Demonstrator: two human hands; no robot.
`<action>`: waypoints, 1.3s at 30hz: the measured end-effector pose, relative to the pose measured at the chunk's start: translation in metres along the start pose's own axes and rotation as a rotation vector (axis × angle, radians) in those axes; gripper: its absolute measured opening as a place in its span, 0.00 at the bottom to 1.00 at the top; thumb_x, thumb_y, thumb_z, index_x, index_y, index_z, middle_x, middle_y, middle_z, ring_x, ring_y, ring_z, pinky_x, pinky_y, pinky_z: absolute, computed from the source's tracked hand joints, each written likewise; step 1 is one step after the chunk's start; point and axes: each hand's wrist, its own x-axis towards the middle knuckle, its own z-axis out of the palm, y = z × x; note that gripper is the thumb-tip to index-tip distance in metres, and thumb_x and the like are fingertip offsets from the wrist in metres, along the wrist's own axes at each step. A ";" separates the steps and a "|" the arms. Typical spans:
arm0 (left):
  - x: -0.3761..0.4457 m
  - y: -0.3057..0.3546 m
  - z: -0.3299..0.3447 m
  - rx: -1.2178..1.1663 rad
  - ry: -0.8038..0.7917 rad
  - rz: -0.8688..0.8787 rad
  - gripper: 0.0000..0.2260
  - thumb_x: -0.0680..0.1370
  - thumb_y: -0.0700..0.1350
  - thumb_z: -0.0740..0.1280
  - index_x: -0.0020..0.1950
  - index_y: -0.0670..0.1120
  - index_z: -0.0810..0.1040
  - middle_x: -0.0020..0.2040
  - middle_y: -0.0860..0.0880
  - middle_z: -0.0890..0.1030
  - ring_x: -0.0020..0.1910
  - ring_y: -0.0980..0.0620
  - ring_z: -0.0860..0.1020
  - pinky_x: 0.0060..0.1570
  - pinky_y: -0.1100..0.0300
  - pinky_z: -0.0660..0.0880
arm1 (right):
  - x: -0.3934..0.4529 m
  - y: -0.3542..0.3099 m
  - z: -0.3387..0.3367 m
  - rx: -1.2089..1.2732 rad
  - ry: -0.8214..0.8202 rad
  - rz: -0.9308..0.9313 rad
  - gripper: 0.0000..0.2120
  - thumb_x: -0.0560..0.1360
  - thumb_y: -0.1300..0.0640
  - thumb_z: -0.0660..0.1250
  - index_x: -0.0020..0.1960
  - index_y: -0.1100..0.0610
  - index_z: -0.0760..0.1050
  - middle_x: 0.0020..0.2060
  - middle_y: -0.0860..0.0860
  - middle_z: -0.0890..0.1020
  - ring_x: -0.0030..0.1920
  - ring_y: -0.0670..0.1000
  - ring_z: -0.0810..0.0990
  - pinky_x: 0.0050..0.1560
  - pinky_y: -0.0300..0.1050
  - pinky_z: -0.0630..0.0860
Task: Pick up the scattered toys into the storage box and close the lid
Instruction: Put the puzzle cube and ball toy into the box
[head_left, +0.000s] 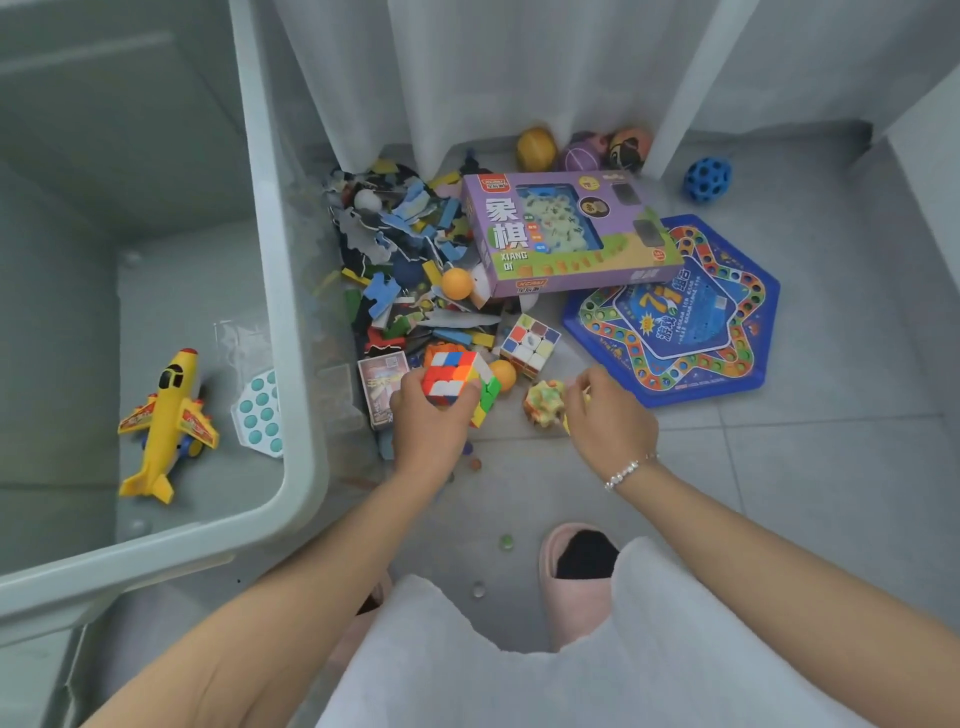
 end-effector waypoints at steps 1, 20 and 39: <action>0.000 -0.002 0.000 0.011 0.000 -0.002 0.26 0.75 0.53 0.68 0.70 0.50 0.64 0.63 0.50 0.68 0.57 0.50 0.73 0.36 0.63 0.80 | 0.007 0.000 0.000 -0.106 -0.043 -0.007 0.20 0.78 0.41 0.54 0.61 0.55 0.68 0.49 0.55 0.80 0.49 0.57 0.79 0.40 0.45 0.69; -0.059 0.061 -0.013 -0.157 -0.127 0.084 0.21 0.74 0.57 0.68 0.62 0.53 0.66 0.55 0.53 0.76 0.56 0.51 0.76 0.56 0.53 0.75 | 0.009 -0.011 -0.056 0.654 0.092 0.114 0.18 0.68 0.44 0.72 0.54 0.49 0.73 0.44 0.40 0.76 0.48 0.44 0.76 0.43 0.38 0.69; -0.032 0.069 -0.263 -0.044 0.173 0.240 0.21 0.73 0.54 0.70 0.64 0.53 0.70 0.52 0.55 0.78 0.52 0.53 0.78 0.54 0.53 0.76 | -0.049 -0.263 -0.111 0.464 -0.108 -0.758 0.25 0.64 0.35 0.70 0.58 0.41 0.71 0.45 0.40 0.81 0.46 0.42 0.80 0.48 0.46 0.78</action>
